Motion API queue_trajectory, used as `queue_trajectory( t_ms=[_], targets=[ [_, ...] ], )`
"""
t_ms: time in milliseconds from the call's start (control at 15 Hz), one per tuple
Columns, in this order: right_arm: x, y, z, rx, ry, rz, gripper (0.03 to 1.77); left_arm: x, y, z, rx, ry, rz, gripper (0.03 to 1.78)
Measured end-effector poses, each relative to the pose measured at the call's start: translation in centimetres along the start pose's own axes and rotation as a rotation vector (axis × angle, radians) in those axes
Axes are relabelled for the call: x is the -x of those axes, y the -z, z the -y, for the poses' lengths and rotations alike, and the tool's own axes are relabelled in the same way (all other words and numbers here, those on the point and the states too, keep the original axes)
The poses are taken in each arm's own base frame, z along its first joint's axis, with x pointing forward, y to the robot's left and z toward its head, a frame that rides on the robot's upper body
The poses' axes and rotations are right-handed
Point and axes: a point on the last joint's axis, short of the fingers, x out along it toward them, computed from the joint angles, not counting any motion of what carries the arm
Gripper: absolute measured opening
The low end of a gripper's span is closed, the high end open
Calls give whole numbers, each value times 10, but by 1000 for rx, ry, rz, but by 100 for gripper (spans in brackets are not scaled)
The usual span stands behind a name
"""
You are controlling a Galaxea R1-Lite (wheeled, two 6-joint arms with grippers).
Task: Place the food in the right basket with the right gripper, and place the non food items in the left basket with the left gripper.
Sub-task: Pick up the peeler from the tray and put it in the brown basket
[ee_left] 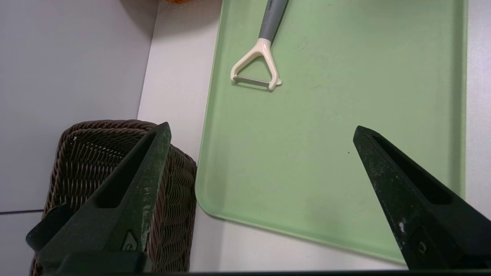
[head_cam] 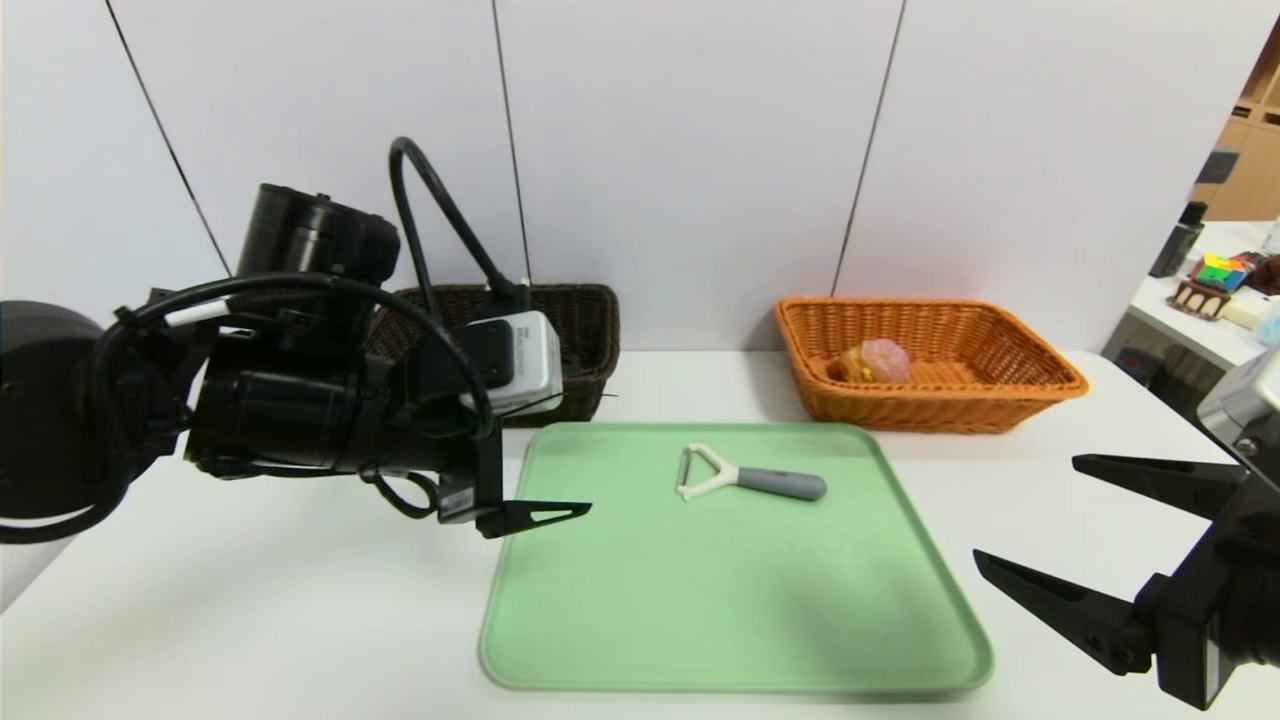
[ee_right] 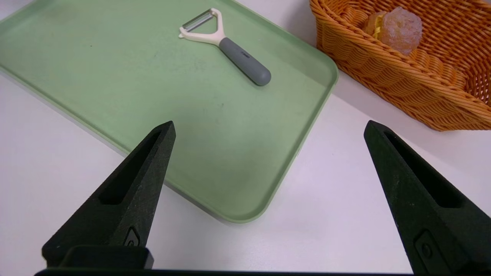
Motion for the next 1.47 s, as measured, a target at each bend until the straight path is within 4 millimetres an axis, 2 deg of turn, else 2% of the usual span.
queue_trajectory(
  t_ms=[533,867,1133,1467],
  targets=[
    [0,2,-4,10,-26,-4,169,-35,-8,-24,11,195,-134,169],
    [0,1,-7,20,-44,5,169,-48,-15,-35,4,307,-277,169],
    [1,-2,-8,18,-45,42,169,-72,-13,-32,-35,390,-420,169],
    [2,7,-9,24,-46,22,169,-103,-15,-26,-71,436,-436,169]
  ],
)
